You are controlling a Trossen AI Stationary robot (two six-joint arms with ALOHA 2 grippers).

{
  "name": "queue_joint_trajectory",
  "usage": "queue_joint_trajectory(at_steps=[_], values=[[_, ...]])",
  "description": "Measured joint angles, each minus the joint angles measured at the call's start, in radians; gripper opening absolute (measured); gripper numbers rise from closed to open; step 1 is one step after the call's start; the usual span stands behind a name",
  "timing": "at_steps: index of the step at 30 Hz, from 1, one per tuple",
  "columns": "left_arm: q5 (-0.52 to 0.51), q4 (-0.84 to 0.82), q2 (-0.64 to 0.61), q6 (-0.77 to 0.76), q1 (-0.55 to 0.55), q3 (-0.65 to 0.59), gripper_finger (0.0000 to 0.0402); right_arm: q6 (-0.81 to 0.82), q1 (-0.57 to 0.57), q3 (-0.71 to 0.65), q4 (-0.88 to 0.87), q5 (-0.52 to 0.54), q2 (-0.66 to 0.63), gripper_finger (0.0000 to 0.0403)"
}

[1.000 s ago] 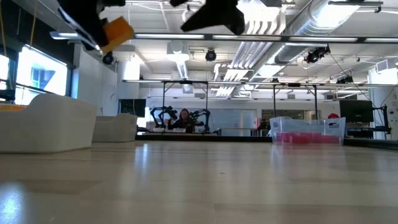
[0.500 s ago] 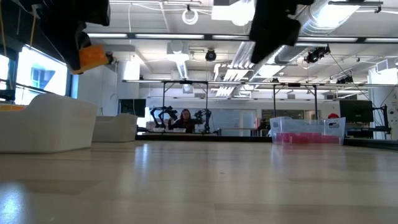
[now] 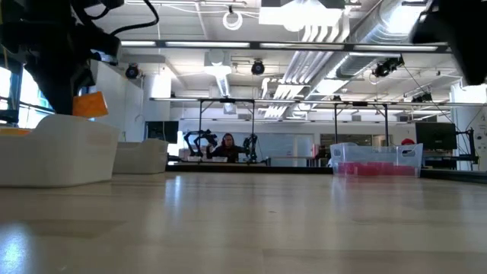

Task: Sort & place blocks by color
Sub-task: Put the yellow game piece into the white bin

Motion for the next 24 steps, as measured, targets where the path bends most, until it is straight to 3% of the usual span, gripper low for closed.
queue_joint_trajectory(at_steps=[9,24], values=[[0.048,0.001,0.0,-0.003,0.0,-0.001,0.0071,0.189,0.122,-0.002,-0.154,-0.097,0.0,0.0195],[0.048,-0.002,0.113,-0.012,0.0,-0.002,0.0085,0.339,0.309,-0.002,-0.251,-0.093,0.0,0.0195]])
